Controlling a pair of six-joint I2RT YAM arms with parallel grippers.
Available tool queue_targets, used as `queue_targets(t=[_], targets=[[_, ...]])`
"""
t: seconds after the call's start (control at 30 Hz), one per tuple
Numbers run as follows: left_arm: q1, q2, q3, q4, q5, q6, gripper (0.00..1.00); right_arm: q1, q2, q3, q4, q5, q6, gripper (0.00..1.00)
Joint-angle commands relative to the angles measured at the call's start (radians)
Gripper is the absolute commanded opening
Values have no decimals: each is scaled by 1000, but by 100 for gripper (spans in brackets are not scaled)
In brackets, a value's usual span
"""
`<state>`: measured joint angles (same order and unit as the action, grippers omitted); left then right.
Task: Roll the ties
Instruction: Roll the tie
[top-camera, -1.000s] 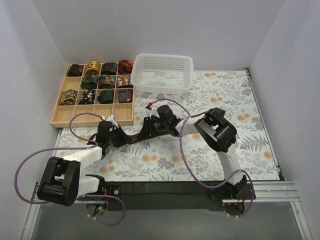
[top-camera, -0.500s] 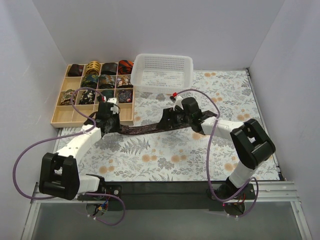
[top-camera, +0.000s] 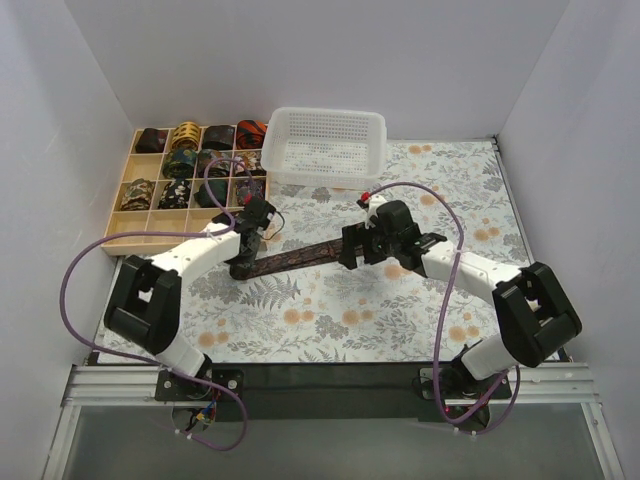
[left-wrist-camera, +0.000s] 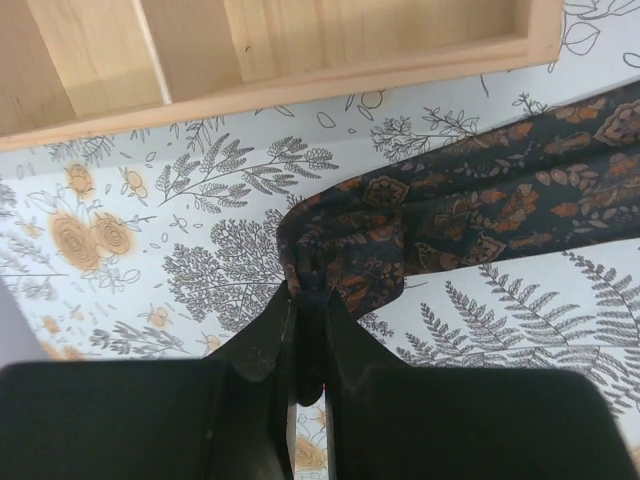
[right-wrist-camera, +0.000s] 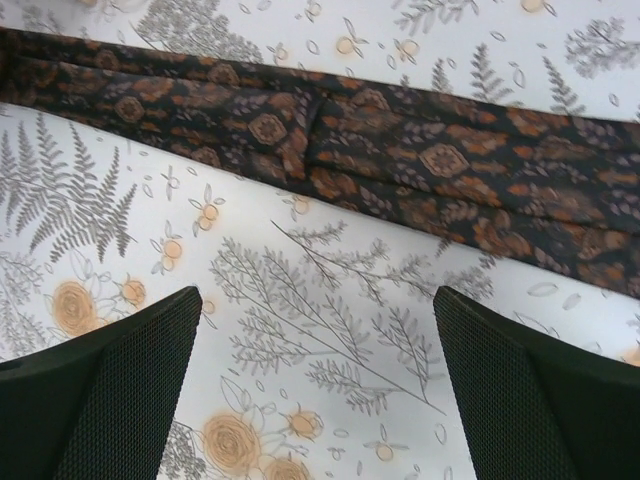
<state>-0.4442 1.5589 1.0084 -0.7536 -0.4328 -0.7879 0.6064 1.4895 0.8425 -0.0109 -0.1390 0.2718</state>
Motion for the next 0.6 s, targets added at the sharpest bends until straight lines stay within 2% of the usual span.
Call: queue_targets(t=[0.0, 0.27, 0.47, 0.57], targets=[[-57, 52, 77, -99, -171, -37, 0, -17, -57, -26, -41, 71, -29, 88], [-229, 268, 263, -266, -320, -138, 0, -68, -120, -68, -41, 91, -29, 87], [-297, 406, 380, -365, -345, -183, 0, -106, -153, -106, -29, 102, -25, 87], [-314, 443, 407, -362, -333, -177, 7, -117, -163, -121, -21, 92, -23, 87]])
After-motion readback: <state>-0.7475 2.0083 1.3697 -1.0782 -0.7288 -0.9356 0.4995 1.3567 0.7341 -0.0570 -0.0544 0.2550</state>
